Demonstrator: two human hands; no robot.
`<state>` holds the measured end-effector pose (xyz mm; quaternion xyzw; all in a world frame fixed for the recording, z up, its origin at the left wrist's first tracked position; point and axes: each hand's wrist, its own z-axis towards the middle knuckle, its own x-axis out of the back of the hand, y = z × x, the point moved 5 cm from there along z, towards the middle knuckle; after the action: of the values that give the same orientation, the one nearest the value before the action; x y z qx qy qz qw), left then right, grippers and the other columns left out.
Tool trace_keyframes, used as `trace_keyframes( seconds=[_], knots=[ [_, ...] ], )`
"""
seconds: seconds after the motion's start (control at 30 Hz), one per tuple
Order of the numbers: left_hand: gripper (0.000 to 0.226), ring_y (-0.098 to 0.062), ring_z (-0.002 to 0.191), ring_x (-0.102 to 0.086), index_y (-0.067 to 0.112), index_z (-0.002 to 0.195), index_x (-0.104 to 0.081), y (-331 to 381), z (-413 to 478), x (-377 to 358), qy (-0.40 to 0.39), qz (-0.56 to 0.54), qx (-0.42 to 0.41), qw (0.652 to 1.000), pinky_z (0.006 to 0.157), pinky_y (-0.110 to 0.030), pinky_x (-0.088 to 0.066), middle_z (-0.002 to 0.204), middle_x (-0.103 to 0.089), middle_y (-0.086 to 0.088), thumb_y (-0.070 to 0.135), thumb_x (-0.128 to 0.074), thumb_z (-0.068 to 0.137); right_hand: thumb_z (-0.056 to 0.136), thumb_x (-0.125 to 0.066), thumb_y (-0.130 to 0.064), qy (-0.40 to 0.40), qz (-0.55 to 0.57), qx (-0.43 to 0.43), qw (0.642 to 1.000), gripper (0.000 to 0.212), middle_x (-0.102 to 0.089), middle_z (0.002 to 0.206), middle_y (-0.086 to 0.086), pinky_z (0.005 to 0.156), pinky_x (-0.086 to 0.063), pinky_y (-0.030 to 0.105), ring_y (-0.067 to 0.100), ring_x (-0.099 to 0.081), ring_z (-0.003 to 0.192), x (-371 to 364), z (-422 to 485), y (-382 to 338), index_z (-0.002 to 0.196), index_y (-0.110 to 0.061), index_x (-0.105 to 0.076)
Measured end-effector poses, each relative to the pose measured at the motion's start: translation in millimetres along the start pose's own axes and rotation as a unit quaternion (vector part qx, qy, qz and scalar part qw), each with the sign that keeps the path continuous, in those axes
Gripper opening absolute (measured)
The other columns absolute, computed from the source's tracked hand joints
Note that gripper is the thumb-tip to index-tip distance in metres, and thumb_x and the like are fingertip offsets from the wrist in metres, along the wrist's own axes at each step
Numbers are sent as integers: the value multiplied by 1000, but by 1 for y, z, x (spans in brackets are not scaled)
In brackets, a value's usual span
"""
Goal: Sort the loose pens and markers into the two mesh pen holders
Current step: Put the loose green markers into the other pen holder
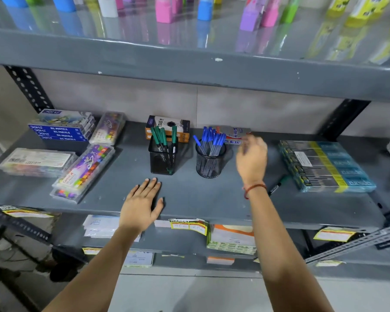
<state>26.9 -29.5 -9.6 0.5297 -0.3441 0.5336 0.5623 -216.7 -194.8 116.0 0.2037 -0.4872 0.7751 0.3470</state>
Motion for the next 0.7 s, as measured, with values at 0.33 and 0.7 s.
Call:
trace_keyframes(
  seconds=[0.33, 0.7],
  knots=[
    [63, -22, 134, -33, 14, 135, -44, -1, 1, -1, -13, 4, 2, 1000, 110, -41, -22, 142, -43, -5, 49, -21, 89, 89, -55, -21, -96, -180, -234, 950, 39, -51, 123, 31, 95, -43, 51, 45, -42, 119, 19, -11, 123, 114, 8, -52],
    [63, -22, 135, -32, 14, 136, -43, 0, 0, 0, -14, -6, 2, 1000, 110, -39, -20, 143, -42, -5, 49, -21, 89, 83, -56, 0, -155, -74, -223, 960, 23, -56, 115, 35, 92, -47, 45, 50, -55, 107, -2, -28, 69, 102, 12, -56]
  ],
)
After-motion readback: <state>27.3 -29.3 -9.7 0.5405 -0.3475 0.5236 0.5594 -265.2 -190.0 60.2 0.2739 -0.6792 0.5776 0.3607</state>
